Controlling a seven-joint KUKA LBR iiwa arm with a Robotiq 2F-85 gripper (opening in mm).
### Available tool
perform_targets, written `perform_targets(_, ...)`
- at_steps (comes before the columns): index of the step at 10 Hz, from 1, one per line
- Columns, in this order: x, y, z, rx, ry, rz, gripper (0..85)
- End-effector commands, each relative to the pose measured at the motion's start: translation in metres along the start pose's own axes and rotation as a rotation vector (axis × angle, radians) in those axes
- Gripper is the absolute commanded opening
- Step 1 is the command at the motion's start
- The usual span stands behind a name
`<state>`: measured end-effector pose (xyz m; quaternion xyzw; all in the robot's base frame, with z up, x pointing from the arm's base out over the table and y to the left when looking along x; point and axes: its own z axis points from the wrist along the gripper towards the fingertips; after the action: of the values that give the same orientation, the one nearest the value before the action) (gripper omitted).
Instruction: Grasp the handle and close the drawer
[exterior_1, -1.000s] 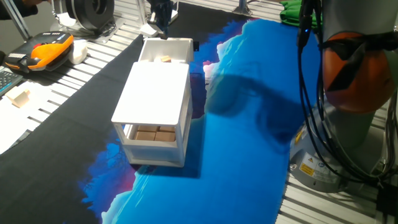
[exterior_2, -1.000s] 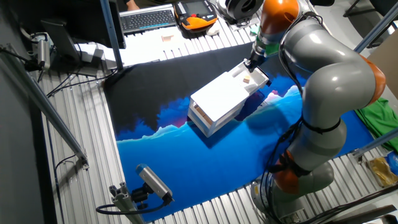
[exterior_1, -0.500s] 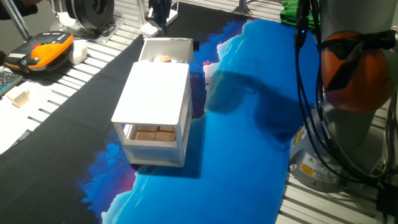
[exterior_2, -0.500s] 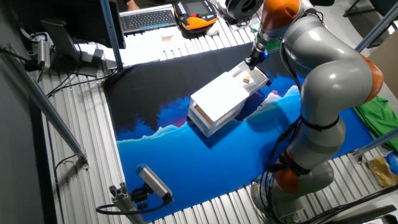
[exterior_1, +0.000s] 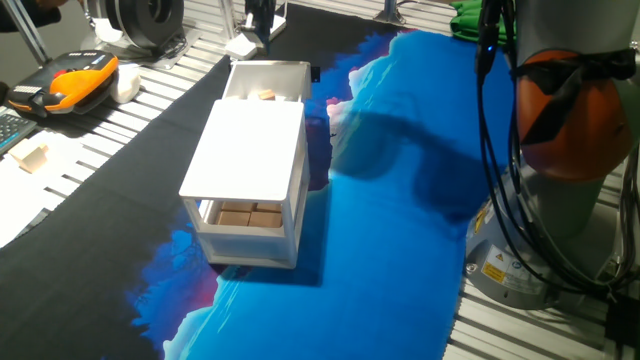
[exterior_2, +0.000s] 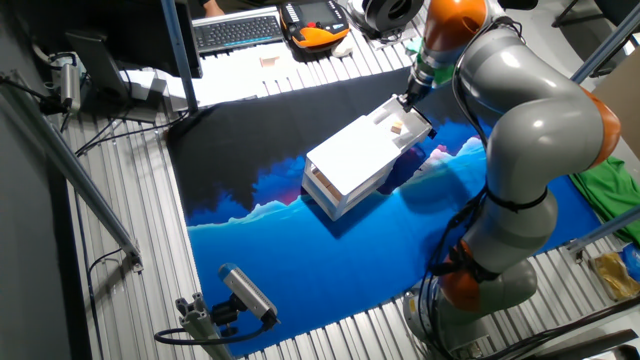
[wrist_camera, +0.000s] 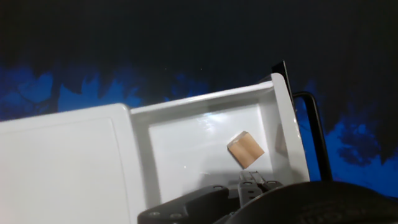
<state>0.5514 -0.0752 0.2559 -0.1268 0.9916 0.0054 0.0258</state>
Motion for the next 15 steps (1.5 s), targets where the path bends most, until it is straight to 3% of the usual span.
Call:
perform_targets(1,-0.0002,-0.0009,0.0001,-0.006,-0.006,-0.018,0.0)
perform_targets(4,-0.0007,-0.0022,0.0002,-0.018,-0.012,-0.043,0.0)
perform_targets(15,0.0020,-0.0074,0.0046,-0.021,-0.004,-0.046,0.0)
